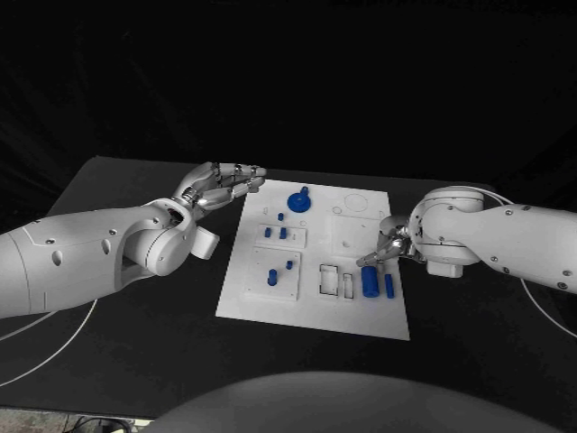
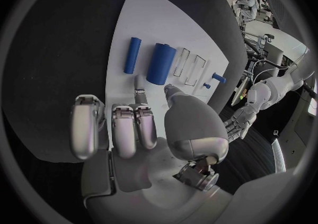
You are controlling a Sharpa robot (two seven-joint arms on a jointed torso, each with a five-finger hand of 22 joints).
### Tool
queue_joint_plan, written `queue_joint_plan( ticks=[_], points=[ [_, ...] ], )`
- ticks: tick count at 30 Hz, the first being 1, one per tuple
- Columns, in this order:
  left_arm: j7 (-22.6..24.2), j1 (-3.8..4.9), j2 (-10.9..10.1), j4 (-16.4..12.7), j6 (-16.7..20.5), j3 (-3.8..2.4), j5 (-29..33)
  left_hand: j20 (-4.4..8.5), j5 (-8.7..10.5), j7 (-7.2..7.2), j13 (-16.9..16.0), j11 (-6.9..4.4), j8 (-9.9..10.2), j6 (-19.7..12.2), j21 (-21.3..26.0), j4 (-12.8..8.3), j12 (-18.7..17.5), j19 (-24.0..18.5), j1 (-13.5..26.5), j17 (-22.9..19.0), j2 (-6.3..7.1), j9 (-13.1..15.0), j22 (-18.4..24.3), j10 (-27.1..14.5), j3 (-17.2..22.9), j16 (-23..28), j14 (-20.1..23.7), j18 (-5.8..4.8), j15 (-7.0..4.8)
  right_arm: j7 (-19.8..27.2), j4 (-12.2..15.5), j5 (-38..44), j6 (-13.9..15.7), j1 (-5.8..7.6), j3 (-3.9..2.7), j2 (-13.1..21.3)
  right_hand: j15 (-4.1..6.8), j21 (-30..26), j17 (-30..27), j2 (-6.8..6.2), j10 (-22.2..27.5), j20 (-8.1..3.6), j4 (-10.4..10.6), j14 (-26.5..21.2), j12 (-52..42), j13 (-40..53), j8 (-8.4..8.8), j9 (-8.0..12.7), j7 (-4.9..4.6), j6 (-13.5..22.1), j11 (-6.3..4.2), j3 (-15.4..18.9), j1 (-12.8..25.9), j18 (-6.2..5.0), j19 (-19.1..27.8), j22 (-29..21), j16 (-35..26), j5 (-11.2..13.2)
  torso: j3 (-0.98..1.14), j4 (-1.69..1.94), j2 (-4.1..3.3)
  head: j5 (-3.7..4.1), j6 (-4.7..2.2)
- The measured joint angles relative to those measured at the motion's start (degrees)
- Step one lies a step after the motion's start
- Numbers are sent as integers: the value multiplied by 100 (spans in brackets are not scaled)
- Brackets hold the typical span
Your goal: Assemble the parts on the task board
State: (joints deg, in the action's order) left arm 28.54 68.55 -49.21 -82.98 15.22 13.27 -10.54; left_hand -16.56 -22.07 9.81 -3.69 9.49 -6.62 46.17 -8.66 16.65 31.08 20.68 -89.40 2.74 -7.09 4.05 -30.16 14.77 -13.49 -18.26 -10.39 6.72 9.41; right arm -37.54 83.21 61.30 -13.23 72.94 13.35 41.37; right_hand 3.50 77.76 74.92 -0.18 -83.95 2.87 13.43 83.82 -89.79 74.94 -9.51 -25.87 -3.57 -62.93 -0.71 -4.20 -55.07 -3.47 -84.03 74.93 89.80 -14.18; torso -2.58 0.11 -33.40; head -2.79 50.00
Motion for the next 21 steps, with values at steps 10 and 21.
queue_joint_plan(
  ticks=[10, 21],
  points=[
    [-10, 0, -4, -2, -14, 1, -23, 0, 0, 0, 0, 0, 0, 0, 0, 0, 0, 0, 0, -1, 0, 0, -1, 0, 0, 0, 0, 0, 0, -9, -53, -16, -3, -63, -2, -82, 0, -24, 0, 0, 0, 0, 0, 0, 0, -1, 0, -41, 16, -60, 0, 0, 0, 0, 0, -1, 0, 34, 0, -1, 3, -20, 0],
    [-28, 0, -3, -1, -27, 1, -39, 0, 0, 0, 1, 0, 0, 0, 0, 0, 0, 0, 0, -1, 0, 0, -1, 0, 0, 0, 0, 0, 0, -11, -110, -32, -40, -92, -4, -106, 0, -69, -1, -39, 0, 0, -62, 0, 0, -1, -1, -119, 33, -77, 0, 15, 39, -1, 0, -1, 0, 141, 1, -5, 0, -32, 0]
  ],
)
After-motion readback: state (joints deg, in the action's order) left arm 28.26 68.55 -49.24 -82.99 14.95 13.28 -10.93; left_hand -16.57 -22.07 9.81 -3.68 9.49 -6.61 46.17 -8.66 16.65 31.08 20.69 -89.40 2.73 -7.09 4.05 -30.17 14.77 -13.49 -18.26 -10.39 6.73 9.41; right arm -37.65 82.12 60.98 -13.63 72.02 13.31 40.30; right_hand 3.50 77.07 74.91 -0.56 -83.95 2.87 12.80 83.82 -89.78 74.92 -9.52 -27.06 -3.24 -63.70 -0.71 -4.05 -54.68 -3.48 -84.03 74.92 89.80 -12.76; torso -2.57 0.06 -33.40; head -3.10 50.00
